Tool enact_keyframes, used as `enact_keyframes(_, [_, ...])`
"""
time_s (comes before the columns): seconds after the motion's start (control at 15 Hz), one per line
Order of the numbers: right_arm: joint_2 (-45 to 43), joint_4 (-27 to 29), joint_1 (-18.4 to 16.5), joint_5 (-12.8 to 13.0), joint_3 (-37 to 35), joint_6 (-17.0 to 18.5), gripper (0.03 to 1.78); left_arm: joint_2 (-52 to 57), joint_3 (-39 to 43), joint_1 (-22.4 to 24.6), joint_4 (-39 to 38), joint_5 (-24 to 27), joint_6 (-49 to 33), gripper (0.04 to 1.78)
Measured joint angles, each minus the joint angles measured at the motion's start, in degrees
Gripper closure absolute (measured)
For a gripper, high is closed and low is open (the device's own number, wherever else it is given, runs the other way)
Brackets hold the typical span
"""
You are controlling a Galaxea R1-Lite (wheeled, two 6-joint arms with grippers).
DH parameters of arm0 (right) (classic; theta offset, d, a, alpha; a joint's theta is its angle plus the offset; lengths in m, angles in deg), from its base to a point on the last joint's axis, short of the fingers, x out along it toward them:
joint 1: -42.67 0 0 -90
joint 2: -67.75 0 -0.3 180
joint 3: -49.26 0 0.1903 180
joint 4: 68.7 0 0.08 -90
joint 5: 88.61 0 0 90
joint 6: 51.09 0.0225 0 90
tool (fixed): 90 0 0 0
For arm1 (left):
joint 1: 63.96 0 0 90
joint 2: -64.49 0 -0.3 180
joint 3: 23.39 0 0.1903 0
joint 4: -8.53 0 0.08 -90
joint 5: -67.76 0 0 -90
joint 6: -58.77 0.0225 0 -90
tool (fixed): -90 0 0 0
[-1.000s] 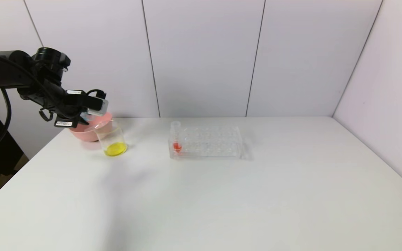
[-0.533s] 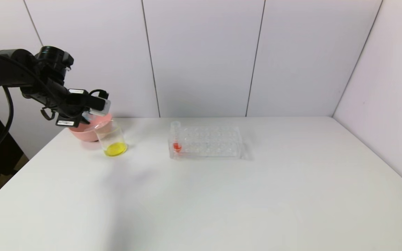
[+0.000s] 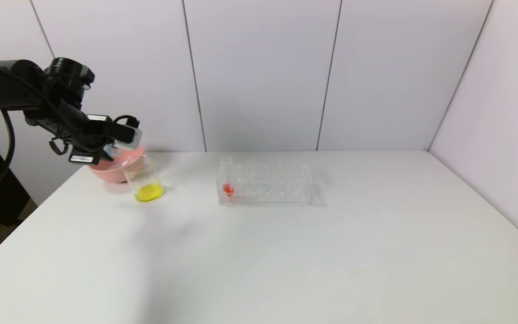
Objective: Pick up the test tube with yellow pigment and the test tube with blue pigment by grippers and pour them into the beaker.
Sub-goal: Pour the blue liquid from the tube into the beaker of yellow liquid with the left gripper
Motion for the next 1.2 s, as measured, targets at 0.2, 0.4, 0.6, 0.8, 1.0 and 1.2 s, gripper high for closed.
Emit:
enact_keyframes(0.2, [0.0, 0.0, 0.0, 0.0, 0.0, 0.0, 0.10, -0.1, 0.0, -0.5, -0.3, -2.3, 0.0, 1.36])
enact_keyframes(0.4, [0.0, 0.0, 0.0, 0.0, 0.0, 0.0, 0.10, -0.4, 0.0, -1.3, -0.9, -5.2, 0.0, 1.36])
enact_keyframes(0.6, [0.0, 0.0, 0.0, 0.0, 0.0, 0.0, 0.10, -0.5, -0.1, -1.8, -1.6, -6.4, -0.1, 1.36])
enact_keyframes(0.8, [0.0, 0.0, 0.0, 0.0, 0.0, 0.0, 0.10, -0.7, -0.1, -2.0, -2.3, -7.2, -0.1, 1.36])
enact_keyframes(1.0, [0.0, 0.0, 0.0, 0.0, 0.0, 0.0, 0.10, -0.9, -0.1, -2.7, -2.9, -8.9, -0.9, 1.36])
enact_keyframes(1.2, [0.0, 0.0, 0.0, 0.0, 0.0, 0.0, 0.10, -1.4, -0.1, -3.1, -3.7, -9.2, -1.2, 1.36])
